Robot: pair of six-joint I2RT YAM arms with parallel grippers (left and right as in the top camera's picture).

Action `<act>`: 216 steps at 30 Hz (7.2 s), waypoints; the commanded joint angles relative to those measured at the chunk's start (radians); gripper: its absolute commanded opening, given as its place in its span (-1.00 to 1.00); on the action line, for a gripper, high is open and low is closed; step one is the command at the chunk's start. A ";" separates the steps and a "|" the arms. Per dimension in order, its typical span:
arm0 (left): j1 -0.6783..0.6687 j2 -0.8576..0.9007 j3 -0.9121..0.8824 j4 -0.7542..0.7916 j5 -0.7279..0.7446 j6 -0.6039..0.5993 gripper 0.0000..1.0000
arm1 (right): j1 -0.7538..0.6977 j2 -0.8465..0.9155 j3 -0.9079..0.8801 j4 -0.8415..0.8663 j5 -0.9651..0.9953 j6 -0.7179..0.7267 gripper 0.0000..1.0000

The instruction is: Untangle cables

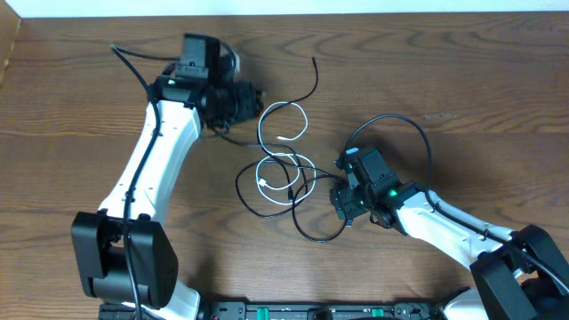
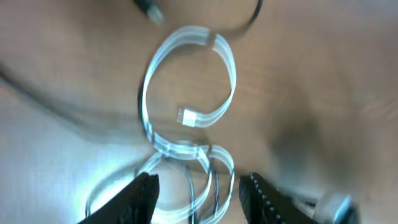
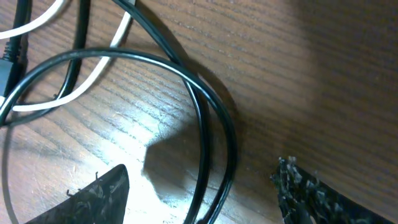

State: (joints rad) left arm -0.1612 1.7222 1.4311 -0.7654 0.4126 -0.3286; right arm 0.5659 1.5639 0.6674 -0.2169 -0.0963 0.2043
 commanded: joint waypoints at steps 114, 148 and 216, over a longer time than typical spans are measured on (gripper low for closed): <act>-0.094 -0.003 -0.545 0.091 -0.085 0.017 -0.07 | -0.441 0.192 0.027 0.082 -0.251 0.156 0.04; -0.094 -0.003 -0.548 0.099 -0.085 0.017 -0.07 | -0.147 0.120 0.234 -0.100 -0.054 -0.182 -0.13; -0.094 -0.003 -0.548 0.091 -0.085 0.017 -0.07 | -0.093 0.427 0.629 -0.460 -0.117 -0.483 -0.98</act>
State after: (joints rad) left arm -0.2527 1.7119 0.9073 -0.6724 0.3416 -0.3141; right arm 0.4751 2.0159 1.3037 -0.6643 -0.2253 -0.3954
